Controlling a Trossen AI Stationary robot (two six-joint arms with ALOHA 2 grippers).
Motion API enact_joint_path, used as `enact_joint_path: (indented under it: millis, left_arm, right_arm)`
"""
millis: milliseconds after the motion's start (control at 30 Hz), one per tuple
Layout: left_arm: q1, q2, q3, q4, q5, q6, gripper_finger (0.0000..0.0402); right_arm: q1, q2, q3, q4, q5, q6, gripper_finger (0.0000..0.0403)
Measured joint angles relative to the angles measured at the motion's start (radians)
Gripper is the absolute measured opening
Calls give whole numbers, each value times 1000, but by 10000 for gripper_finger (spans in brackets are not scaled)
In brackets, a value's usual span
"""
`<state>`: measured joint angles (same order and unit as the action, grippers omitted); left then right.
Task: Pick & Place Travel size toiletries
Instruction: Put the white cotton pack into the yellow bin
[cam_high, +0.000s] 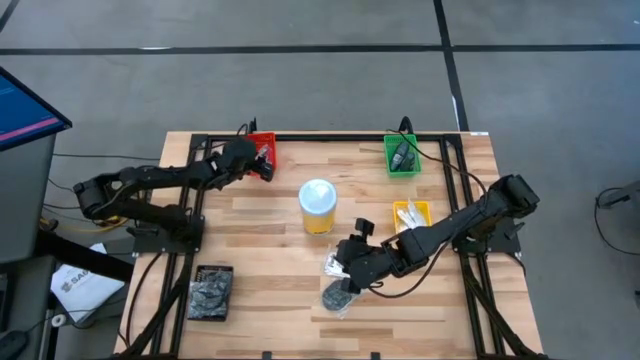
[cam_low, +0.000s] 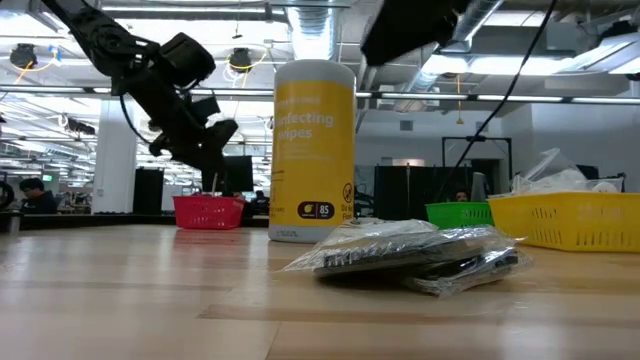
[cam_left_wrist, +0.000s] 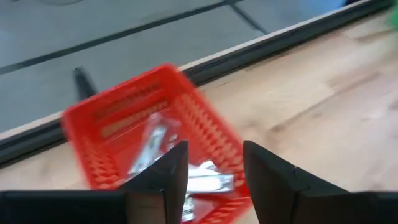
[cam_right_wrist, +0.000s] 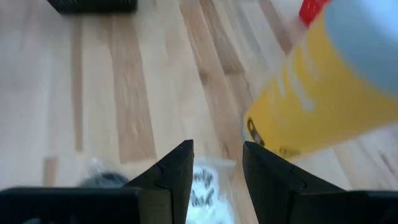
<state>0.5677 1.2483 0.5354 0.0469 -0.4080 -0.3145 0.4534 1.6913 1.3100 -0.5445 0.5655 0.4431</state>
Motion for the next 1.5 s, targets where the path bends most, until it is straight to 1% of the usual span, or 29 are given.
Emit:
enact_joint_path:
  millis: [67, 267, 433, 533, 667, 933, 1033, 1200, 1333, 1433, 1500]
  left_arm:
    - [-27, -7, 0, 2, 27, 0, 140]
    - [-123, -20, 0, -2, 87, -3, 140]
    - [-231, -20, 0, -1, 90, -10, 136]
    - [-295, -20, 0, 1, 90, -31, 136]
    - [-380, -20, 0, 6, 90, -42, 136]
    - [-535, -19, 0, 27, 88, -134, 136]
    - [-594, -19, 0, 39, 86, -145, 136]
    - [-690, -19, 0, 85, 84, -165, 136]
    - [-762, -19, 0, 142, 57, -166, 136]
    - [-807, -19, 0, 179, 25, -165, 136]
    - [-830, -19, 1, 200, 14, -165, 136]
  right_arm:
    - [0, 0, -35, -1, -6, 19, 129]
    - [-19, 0, -118, -3, -70, 114, 129]
    - [-42, 0, -168, 1, -79, 158, 129]
    - [-65, 0, -199, 5, -120, 178, 129]
    - [-96, 0, -256, 64, -161, 179, 129]
    - [-138, 0, -327, 170, -230, 179, 132]
    - [-145, 0, -331, 167, -233, 179, 146]
    - [-156, 0, -331, 164, -237, 179, 185]
    - [-167, 7, -330, 166, -252, 178, 213]
    - [-176, 30, -335, 150, -258, 175, 224]
    - [-182, 59, -327, 202, -280, 174, 227]
